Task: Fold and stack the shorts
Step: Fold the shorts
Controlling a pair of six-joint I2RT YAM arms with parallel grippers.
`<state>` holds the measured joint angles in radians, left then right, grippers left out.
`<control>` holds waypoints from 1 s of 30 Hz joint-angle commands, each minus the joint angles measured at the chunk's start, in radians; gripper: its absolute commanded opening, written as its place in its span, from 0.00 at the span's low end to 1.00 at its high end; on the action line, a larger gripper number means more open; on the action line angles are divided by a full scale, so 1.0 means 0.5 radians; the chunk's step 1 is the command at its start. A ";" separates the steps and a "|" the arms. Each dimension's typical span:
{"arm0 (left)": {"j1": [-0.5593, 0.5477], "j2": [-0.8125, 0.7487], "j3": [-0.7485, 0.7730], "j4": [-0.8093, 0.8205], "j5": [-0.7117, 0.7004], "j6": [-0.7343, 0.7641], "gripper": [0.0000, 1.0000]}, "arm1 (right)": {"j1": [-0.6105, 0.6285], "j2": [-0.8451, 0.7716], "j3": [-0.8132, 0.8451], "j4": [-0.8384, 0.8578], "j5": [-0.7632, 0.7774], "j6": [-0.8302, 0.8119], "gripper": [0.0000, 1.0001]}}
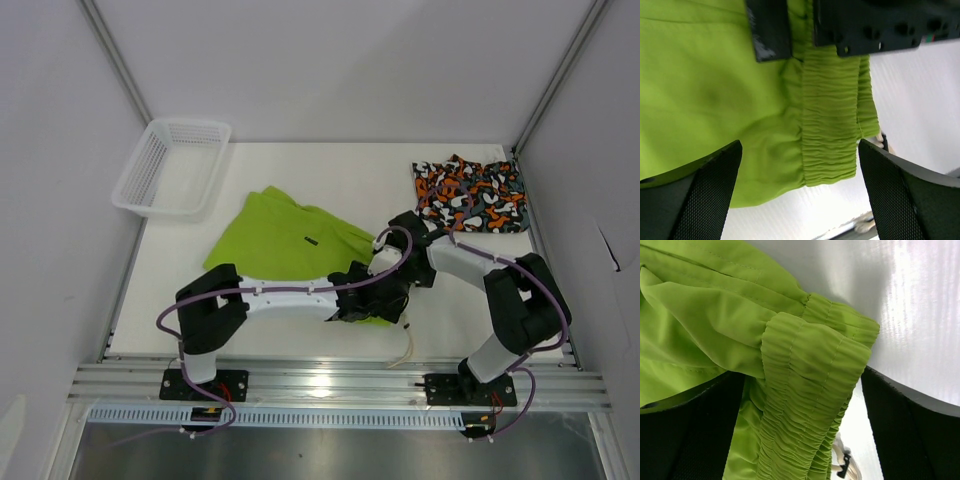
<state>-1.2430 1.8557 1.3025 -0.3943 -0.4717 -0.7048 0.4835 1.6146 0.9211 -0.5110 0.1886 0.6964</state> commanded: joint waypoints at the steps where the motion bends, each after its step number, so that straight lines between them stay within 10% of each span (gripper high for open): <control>1: 0.001 -0.173 -0.129 0.196 0.207 0.115 0.99 | 0.009 -0.100 -0.004 0.010 -0.122 -0.055 1.00; 12: 0.136 -0.698 -0.663 0.518 0.391 0.032 0.99 | -0.191 -0.664 -0.332 0.261 -0.552 -0.113 0.99; 30: 0.342 -0.570 -0.706 0.380 0.483 -0.032 0.99 | -0.372 -1.244 -1.038 0.654 -1.172 0.273 0.99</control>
<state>-1.0760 1.5494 0.9726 -0.2043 -0.2279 -0.7078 0.3016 1.0611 0.4198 -0.2428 -0.3542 0.7834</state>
